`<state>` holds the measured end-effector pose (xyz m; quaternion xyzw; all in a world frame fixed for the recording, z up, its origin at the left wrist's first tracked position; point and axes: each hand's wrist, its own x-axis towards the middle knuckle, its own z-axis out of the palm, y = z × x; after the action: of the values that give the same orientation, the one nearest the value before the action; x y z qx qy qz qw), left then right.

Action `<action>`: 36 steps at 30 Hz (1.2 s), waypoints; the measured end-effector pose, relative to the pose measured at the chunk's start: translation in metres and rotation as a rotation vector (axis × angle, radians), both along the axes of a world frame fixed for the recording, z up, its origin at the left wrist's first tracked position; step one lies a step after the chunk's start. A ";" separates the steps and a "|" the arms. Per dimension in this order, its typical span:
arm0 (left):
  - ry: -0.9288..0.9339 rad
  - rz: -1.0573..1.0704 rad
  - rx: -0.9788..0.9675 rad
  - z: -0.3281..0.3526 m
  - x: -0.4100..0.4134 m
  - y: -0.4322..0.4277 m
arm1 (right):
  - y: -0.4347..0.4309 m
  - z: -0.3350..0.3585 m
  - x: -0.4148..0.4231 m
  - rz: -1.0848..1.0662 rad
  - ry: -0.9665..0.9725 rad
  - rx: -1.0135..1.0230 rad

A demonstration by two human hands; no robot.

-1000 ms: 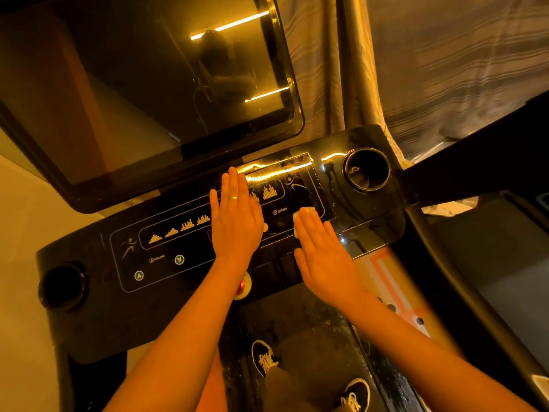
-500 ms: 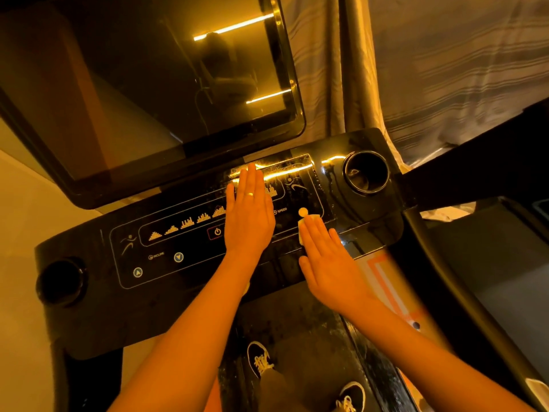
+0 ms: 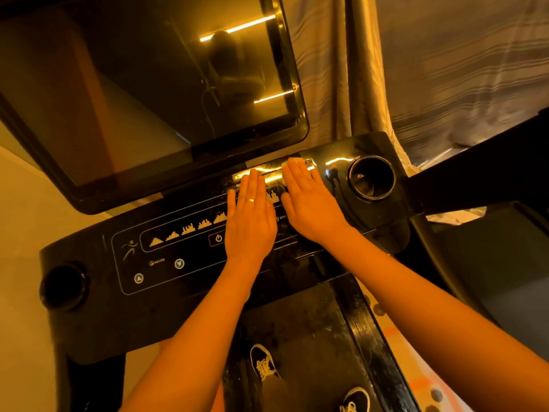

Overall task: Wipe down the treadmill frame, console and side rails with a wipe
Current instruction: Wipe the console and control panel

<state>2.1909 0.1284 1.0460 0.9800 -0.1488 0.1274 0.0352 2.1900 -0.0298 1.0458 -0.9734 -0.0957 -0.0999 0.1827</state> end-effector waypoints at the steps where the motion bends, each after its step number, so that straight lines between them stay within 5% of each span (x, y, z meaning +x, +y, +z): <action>1: -0.002 0.000 0.001 -0.001 0.000 0.000 | -0.001 -0.005 -0.017 0.005 0.003 0.010; 19: -0.006 0.012 0.028 -0.001 0.001 -0.001 | -0.006 -0.041 -0.122 -0.013 0.089 0.075; 30: -0.027 -0.006 0.003 -0.001 -0.001 0.000 | -0.007 0.017 0.019 -0.013 0.045 0.019; 36: -0.028 0.004 0.010 -0.002 0.000 0.000 | -0.010 -0.002 -0.024 -0.007 0.006 0.032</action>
<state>2.1911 0.1283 1.0436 0.9786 -0.1478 0.1404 0.0280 2.1664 -0.0401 1.0434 -0.9709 -0.0903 -0.0991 0.1982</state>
